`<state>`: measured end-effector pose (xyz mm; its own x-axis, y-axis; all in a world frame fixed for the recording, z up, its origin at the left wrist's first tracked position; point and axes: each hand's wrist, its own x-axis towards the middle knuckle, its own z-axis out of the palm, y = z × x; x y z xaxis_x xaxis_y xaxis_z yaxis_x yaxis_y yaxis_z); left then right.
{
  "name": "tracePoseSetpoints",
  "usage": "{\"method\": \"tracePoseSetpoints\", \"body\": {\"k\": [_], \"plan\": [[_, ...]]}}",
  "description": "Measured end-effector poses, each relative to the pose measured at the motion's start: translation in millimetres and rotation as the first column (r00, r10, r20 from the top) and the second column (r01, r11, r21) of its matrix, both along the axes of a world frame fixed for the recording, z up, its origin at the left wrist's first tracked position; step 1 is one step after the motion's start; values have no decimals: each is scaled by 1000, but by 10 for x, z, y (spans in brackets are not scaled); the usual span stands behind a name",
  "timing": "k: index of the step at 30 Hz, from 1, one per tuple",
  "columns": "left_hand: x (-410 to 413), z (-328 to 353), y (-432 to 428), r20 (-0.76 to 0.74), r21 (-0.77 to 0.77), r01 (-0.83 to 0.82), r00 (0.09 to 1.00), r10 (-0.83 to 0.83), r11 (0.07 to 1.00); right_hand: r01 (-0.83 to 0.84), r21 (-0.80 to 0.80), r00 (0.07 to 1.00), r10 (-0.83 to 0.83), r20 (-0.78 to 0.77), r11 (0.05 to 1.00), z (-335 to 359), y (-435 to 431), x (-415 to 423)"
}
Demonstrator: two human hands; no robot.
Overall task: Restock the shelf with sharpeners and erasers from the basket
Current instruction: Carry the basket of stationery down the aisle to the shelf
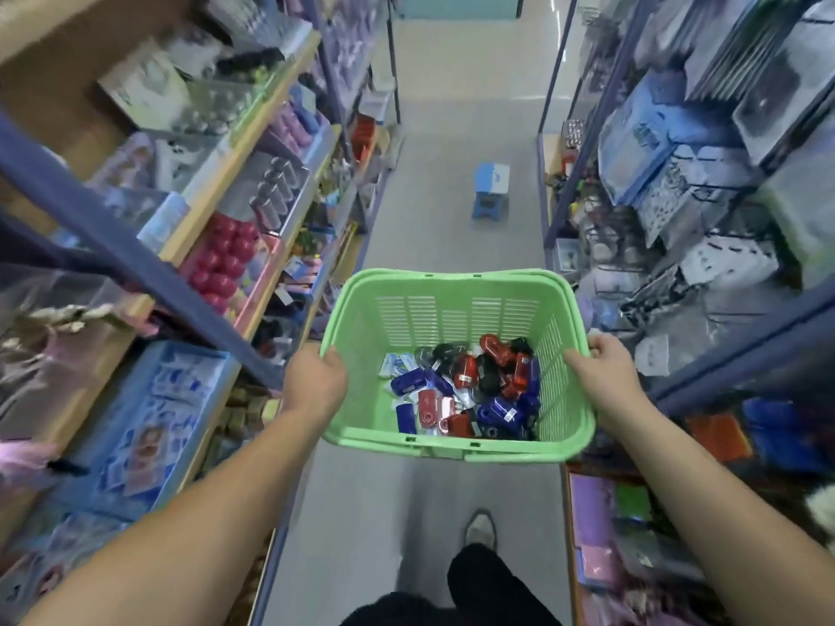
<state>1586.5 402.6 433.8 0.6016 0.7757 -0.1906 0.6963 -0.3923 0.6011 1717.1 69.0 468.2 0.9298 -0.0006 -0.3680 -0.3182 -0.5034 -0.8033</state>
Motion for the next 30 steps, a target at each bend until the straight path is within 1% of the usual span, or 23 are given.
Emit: {"method": "tracePoseSetpoints", "body": {"k": [2, 6, 9, 12, 15, 18, 21, 25, 30], "plan": [[524, 34, 66, 17, 20, -16, 1000, 16, 1000, -19, -1, 1000, 19, 2, 1000, 28, 88, 583], [1465, 163, 291, 41, 2, -49, 998, 49, 999, -79, -16, 997, 79, 1, 997, 109, 371, 1651], [2184, 131, 602, 35, 23, -71, 997, 70, 997, -99, -15, 995, 99, -3, 995, 95, 690, 2425], [2946, 27, 963, 57, 13, -91, 994, 91, 996, -104, -21, 994, 104, -21, 994, 25, 1061, 3207], [3725, -60, 1370, 73, 23, -63, 995, 61, 998, -100, -45, 995, 99, -24, 994, -57, 1458, 3960], [4425, -99, 1728, 57, 35, -56, 997, 54, 998, -121, -130, 993, 121, -6, 984, -28, 1820, 4640], [5130, -98, 2029, 55, 64, -45, 998, 42, 997, -122, -178, 989, 134, 59, 977, -17, 2093, 5299], [6123, -46, 2306, 35, 67, -36, 999, 34, 997, -93, -186, 994, 102, 40, 978, -41, 2334, 6169], [7434, -141, 2590, -7, 86, -48, 999, 48, 995, -106, -186, 989, 123, 81, 977, -235, 2601, 7487]]}}
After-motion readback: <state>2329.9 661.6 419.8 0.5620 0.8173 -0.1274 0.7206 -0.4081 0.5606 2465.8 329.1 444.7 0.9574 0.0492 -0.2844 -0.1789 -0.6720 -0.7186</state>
